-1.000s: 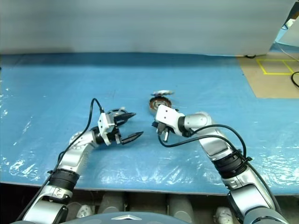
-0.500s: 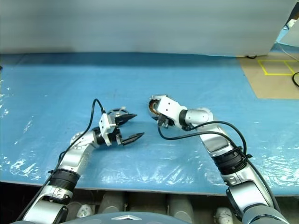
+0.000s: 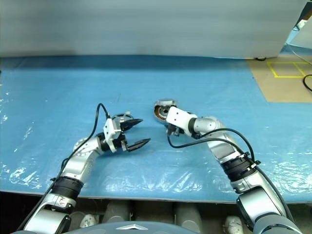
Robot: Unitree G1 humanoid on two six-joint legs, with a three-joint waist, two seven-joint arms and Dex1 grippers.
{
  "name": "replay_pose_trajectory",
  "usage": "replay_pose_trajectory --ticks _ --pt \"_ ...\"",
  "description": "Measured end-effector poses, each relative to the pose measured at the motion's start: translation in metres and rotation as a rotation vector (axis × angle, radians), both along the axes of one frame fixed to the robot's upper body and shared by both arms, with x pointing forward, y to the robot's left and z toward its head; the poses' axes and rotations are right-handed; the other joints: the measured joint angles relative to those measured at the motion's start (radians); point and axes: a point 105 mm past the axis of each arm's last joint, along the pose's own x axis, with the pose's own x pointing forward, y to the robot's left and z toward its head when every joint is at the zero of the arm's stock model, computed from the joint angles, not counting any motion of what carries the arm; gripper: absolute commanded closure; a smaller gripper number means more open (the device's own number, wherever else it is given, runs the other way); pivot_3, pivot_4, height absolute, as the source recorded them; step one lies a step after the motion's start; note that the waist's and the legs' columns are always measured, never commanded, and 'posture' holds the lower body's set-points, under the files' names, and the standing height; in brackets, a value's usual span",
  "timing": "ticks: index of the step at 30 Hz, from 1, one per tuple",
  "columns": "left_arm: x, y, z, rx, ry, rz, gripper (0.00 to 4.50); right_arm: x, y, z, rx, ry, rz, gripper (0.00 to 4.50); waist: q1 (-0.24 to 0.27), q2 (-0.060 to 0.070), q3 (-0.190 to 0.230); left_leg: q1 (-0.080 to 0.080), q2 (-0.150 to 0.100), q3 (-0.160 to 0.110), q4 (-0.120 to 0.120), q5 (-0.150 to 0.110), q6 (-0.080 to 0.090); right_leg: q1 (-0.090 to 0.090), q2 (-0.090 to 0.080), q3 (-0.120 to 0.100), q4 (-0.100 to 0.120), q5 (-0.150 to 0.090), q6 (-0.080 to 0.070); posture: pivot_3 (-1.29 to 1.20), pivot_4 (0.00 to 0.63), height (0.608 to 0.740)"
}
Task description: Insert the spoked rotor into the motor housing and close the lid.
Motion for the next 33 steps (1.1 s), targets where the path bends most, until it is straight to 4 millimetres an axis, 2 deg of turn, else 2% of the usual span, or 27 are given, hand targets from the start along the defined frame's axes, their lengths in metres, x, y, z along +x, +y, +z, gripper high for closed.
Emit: replay_pose_trajectory --ticks 2,11,15,17,20,23,26,29,33 --pt "0.000 0.000 0.000 0.000 0.000 0.000 0.00 0.001 0.002 -0.001 0.003 -0.011 0.005 4.45 0.000 0.000 0.000 0.000 0.000 0.000 0.000 0.000 0.000 0.000 0.000 0.000 0.000 0.000 0.000 0.00 0.150 0.740" --pt "0.000 0.001 0.000 0.006 -0.001 0.001 0.00 0.007 0.003 0.003 0.005 -0.040 -0.009 4.48 0.001 0.000 0.000 -0.001 0.000 0.000 0.001 0.000 0.000 0.000 0.000 0.000 0.000 0.000 0.000 0.00 0.150 0.740" --pt "0.000 0.001 0.000 0.007 -0.001 0.000 0.00 0.003 0.007 0.007 0.055 0.020 0.006 4.48 0.000 0.000 0.000 -0.001 0.000 0.000 0.001 0.000 0.000 -0.001 0.000 0.000 0.000 0.000 0.000 0.00 0.150 0.740" --pt "0.000 0.001 0.000 0.009 -0.001 -0.001 0.00 -0.009 0.013 0.014 0.078 0.065 0.076 4.48 0.000 0.000 0.000 -0.001 0.000 0.000 0.000 0.000 0.001 -0.001 0.000 0.000 0.000 0.000 0.000 0.00 0.150 0.740" --pt "0.001 0.000 0.000 0.011 -0.003 -0.003 0.00 -0.036 0.017 0.020 0.062 0.142 0.216 4.48 0.005 0.000 0.000 -0.001 0.001 0.000 0.000 0.002 0.004 0.000 0.000 -0.001 0.000 0.000 0.000 0.00 0.150 0.740" --pt "0.001 0.000 0.000 0.013 -0.001 -0.002 0.00 -0.059 0.016 0.008 0.050 0.258 0.283 4.48 0.012 0.000 0.000 -0.001 0.001 0.000 0.000 0.001 0.004 0.000 0.000 -0.001 0.000 0.000 0.000 0.00 0.150 0.740" --pt "0.001 0.000 -0.001 0.014 -0.001 -0.002 0.00 -0.076 0.007 -0.014 -0.022 0.354 0.309 4.48 0.019 0.000 0.000 -0.001 0.001 0.000 0.001 0.001 0.003 0.000 0.000 0.000 0.000 0.000 0.000 0.00 0.150 0.740" --pt "0.001 0.000 -0.001 0.016 0.001 -0.001 0.00 -0.073 0.000 -0.024 -0.055 0.344 0.273 4.48 0.017 0.000 0.000 0.000 0.001 0.000 0.001 0.000 0.001 0.000 0.000 0.000 0.000 0.000 0.000 0.00 0.150 0.740" --pt "0.001 -0.001 -0.002 0.015 0.002 -0.003 0.00 -0.056 0.016 -0.011 0.023 0.234 0.248 4.48 0.010 0.000 0.000 0.000 0.001 0.000 0.001 0.000 0.001 -0.001 0.000 0.000 0.001 0.000 -0.001 0.00 0.150 0.740"
